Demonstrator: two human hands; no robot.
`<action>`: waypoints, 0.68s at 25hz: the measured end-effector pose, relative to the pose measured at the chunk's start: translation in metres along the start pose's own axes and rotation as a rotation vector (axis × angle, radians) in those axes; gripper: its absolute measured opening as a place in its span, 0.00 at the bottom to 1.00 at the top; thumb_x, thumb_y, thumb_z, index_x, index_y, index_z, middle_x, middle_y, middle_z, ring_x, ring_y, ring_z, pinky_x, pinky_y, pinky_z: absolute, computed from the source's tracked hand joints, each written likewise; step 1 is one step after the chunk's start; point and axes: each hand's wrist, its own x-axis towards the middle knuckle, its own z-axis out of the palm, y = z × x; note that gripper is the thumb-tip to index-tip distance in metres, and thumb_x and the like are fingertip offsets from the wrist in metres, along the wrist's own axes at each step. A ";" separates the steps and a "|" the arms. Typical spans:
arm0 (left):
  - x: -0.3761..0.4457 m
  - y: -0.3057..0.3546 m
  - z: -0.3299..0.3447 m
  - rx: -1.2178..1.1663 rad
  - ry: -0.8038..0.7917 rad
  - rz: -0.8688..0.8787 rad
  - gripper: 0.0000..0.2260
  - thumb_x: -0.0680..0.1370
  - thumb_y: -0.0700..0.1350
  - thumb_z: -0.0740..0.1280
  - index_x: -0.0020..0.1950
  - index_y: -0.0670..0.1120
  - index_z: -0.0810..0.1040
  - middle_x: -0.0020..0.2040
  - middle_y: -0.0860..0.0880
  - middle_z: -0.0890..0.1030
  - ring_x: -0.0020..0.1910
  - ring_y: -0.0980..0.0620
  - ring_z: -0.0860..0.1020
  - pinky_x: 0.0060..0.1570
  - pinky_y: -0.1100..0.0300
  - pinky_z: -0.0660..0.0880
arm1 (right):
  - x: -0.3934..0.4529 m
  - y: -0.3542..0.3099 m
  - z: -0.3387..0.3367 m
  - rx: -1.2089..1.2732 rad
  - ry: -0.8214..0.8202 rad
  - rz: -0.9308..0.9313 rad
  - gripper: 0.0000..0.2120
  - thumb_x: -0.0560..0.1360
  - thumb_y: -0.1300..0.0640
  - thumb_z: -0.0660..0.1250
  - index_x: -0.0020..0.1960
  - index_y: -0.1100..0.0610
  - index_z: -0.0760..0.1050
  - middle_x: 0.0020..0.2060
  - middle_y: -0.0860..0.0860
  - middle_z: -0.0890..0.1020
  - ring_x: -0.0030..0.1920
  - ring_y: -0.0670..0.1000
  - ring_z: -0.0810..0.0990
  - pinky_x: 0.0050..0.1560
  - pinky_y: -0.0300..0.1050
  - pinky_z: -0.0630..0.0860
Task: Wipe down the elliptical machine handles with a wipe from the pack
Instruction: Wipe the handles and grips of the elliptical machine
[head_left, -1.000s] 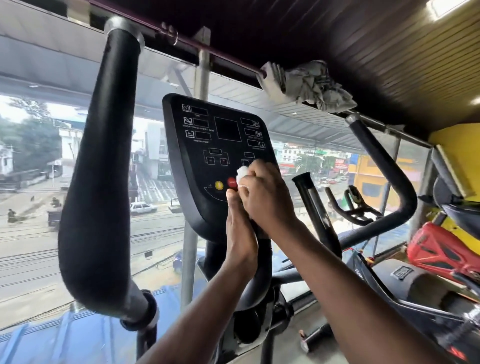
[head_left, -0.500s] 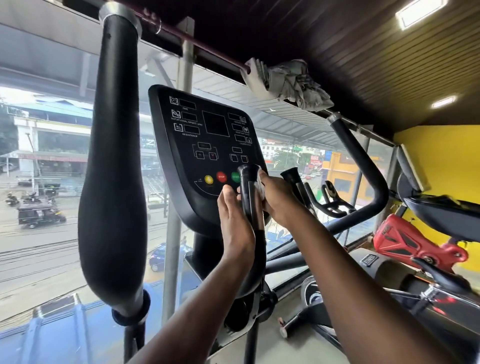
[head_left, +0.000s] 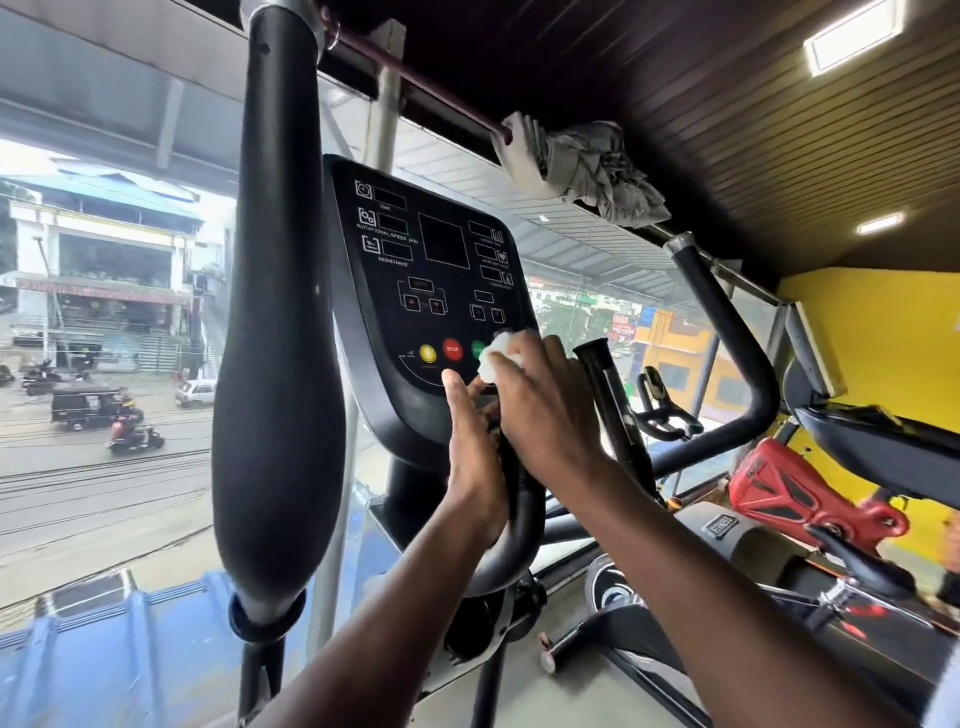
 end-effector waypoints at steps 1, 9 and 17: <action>0.000 0.001 0.000 -0.006 -0.003 -0.003 0.31 0.79 0.68 0.47 0.64 0.48 0.78 0.57 0.42 0.84 0.58 0.45 0.82 0.62 0.48 0.76 | 0.005 -0.004 -0.003 -0.035 -0.052 -0.047 0.14 0.73 0.60 0.60 0.55 0.57 0.79 0.55 0.53 0.77 0.51 0.57 0.75 0.42 0.50 0.70; 0.009 0.021 -0.017 0.084 0.025 0.041 0.28 0.78 0.68 0.49 0.66 0.51 0.73 0.56 0.45 0.82 0.51 0.48 0.82 0.51 0.50 0.78 | -0.031 -0.001 -0.006 0.165 -0.030 0.030 0.09 0.74 0.56 0.68 0.52 0.55 0.82 0.51 0.50 0.77 0.49 0.53 0.75 0.44 0.49 0.76; 0.006 0.025 -0.009 0.200 -0.022 0.046 0.24 0.78 0.68 0.50 0.62 0.56 0.74 0.56 0.50 0.83 0.52 0.52 0.82 0.45 0.55 0.76 | -0.047 -0.014 -0.003 0.191 0.010 0.143 0.11 0.73 0.57 0.70 0.55 0.55 0.81 0.53 0.52 0.78 0.51 0.53 0.76 0.46 0.47 0.74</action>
